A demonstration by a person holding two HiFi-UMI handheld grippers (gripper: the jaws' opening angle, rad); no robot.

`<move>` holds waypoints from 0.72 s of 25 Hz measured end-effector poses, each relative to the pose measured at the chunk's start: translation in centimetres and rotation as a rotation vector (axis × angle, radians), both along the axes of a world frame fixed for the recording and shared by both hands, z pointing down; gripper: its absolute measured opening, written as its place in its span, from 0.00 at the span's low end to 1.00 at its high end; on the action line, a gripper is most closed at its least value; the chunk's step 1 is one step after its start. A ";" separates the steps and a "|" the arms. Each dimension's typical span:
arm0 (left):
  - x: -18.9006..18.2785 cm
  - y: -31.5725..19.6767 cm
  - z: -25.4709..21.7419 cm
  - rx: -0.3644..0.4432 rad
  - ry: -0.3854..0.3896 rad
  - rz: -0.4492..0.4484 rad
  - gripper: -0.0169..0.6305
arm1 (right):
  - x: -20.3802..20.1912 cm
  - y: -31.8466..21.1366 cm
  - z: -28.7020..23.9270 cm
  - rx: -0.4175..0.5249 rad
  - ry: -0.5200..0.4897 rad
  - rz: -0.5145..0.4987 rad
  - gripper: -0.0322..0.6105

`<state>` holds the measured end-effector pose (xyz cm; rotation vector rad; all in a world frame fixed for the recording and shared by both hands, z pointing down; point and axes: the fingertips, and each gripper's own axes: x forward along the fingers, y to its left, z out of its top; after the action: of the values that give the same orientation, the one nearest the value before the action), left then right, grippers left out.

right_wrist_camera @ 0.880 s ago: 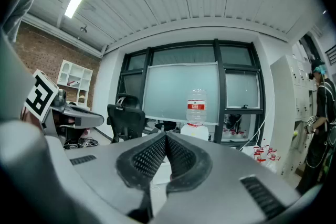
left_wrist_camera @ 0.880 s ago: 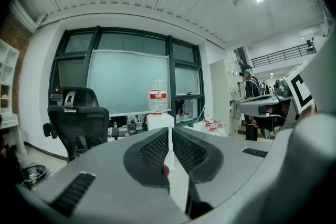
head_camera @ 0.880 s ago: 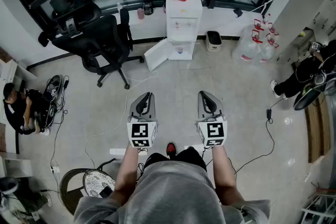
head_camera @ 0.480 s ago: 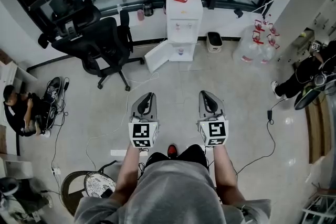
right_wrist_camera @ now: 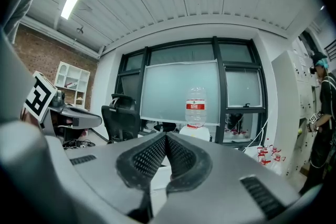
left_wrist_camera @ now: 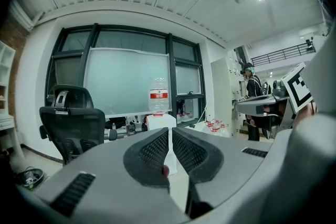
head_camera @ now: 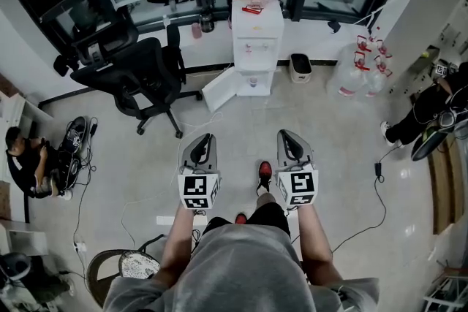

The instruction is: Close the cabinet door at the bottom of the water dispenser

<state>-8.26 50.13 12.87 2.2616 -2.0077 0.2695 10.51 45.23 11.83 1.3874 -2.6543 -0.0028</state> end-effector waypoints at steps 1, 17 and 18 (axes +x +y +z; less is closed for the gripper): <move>0.0 -0.8 0.1 -0.001 -0.002 -0.001 0.09 | 0.0 -0.8 0.1 0.001 0.000 -0.002 0.07; -0.5 -21.0 0.9 -0.023 -0.010 -0.051 0.09 | -0.5 -23.0 1.0 -0.021 -0.018 -0.043 0.07; -0.6 -22.1 1.1 -0.028 -0.007 -0.059 0.09 | -0.8 -24.3 1.0 -0.024 -0.017 -0.051 0.07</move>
<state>-8.91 28.01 13.94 2.1842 -2.0572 0.2989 9.75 20.97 12.85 1.3180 -2.6933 0.0357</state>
